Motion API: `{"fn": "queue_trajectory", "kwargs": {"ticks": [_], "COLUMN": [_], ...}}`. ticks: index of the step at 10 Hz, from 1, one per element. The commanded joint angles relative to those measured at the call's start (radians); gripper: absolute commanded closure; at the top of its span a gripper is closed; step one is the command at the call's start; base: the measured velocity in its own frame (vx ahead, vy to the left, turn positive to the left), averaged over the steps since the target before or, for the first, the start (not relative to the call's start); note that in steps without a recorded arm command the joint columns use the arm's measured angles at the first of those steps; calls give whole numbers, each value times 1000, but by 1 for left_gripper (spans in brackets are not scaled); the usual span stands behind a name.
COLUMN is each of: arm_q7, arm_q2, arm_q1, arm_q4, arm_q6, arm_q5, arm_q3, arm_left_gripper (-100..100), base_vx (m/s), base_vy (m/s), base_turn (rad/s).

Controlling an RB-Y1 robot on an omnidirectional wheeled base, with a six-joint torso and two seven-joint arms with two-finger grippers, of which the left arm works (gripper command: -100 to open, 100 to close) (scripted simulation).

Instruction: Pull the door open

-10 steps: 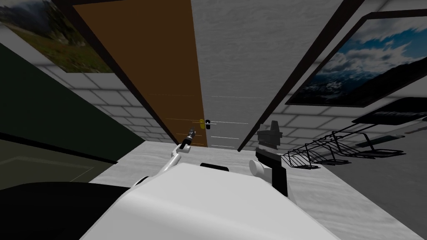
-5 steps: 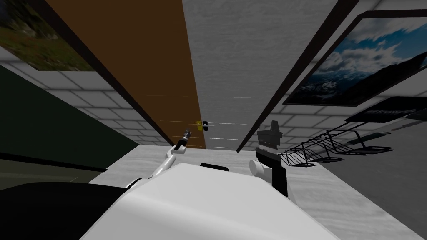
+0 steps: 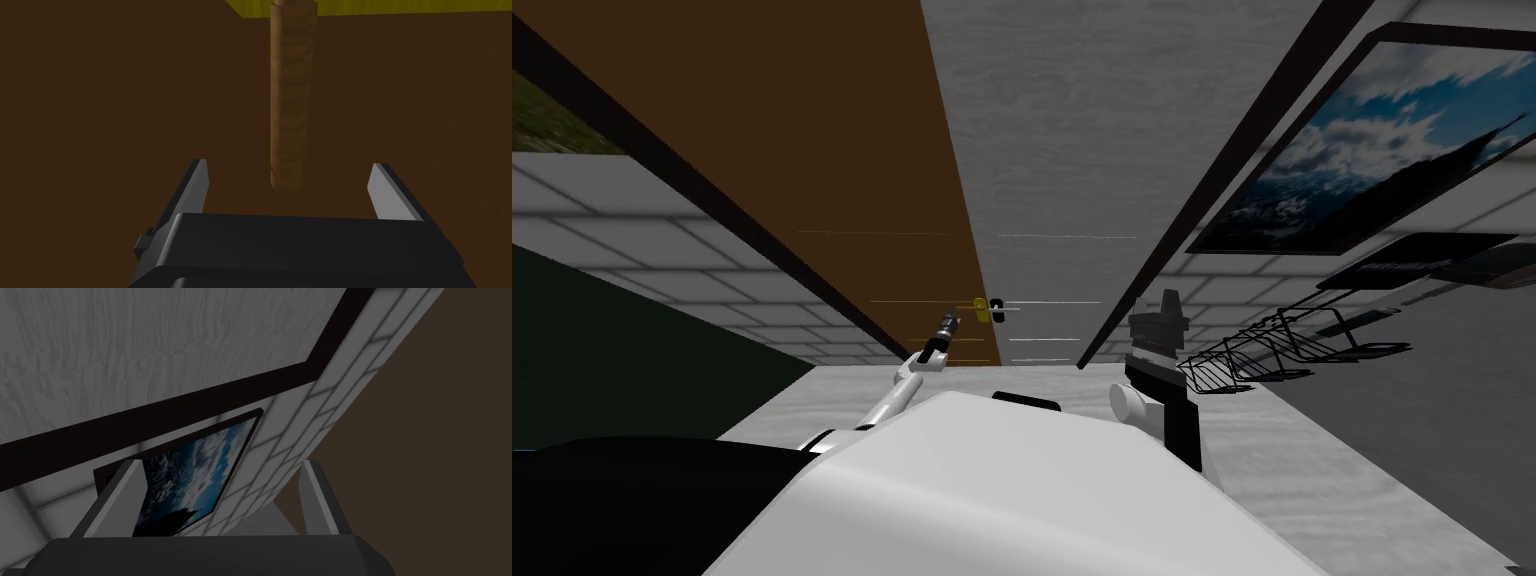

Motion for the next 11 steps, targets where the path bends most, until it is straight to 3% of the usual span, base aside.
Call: {"fn": "queue_trajectory", "kwargs": {"ticks": [1, 3, 4, 9, 10, 11], "arm_q7": [11, 10, 10, 10, 20, 24], "arm_q2": [5, 0, 0, 0, 18, 23], "arm_q1": [-11, -12, -12, -12, 6, 10], "arm_q4": [20, 13, 13, 13, 13, 12], "arm_q6": [-18, -16, -16, -16, -17, -19], "arm_q5": [3, 2, 2, 2, 5, 5], "arm_q3": [-3, -7, -7, -7, -4, -5], "arm_left_gripper": [-100, -100, 100, 100, 100, 100], "base_vx": [188, 135, -16, -14, -88, -151], "base_vy": [5, -61, 7, 6, 37, 48], "base_turn": [-204, -122, 49, -9, -10, -45]}}
